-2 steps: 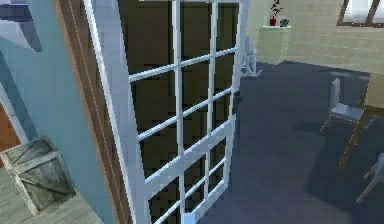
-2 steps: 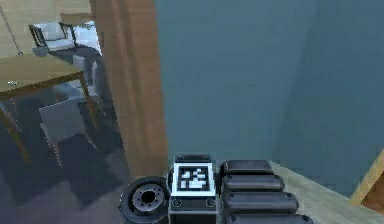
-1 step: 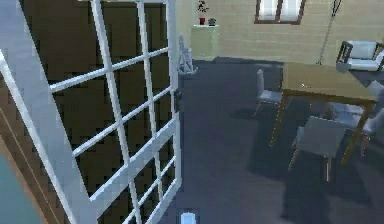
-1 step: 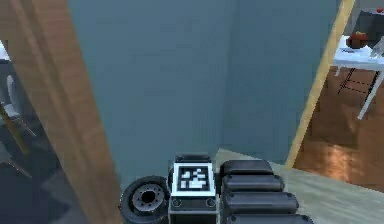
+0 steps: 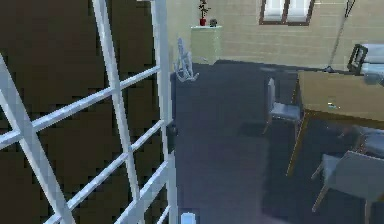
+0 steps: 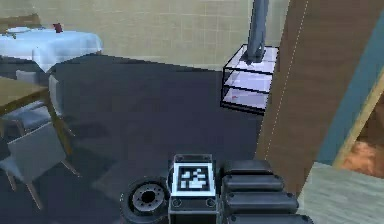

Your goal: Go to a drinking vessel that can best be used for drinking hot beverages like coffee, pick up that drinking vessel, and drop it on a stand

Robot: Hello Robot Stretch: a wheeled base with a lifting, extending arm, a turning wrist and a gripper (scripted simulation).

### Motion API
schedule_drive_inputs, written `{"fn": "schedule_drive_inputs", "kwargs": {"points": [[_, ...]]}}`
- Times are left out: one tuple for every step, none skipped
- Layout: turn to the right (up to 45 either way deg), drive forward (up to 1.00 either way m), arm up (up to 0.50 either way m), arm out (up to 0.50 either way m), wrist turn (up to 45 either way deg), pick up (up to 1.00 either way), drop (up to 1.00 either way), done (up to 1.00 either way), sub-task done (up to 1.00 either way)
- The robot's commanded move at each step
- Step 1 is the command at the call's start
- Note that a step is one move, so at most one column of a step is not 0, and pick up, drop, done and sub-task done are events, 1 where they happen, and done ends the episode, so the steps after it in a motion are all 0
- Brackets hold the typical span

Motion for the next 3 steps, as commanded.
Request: {"fn": "schedule_drive_inputs", "kwargs": {"points": [[45.0, 0.00, 0.00, 0.00, 0.0, 0.00, 0.00, 0.00, 0.00], [30.0, 0.00, 0.00, 0.00, 0.0, 0.00, 0.00, 0.00, 0.00], [0.0, 1.00, 0.00, 0.00, 0.0, 0.00, 0.00, 0.00, 0.00]]}}
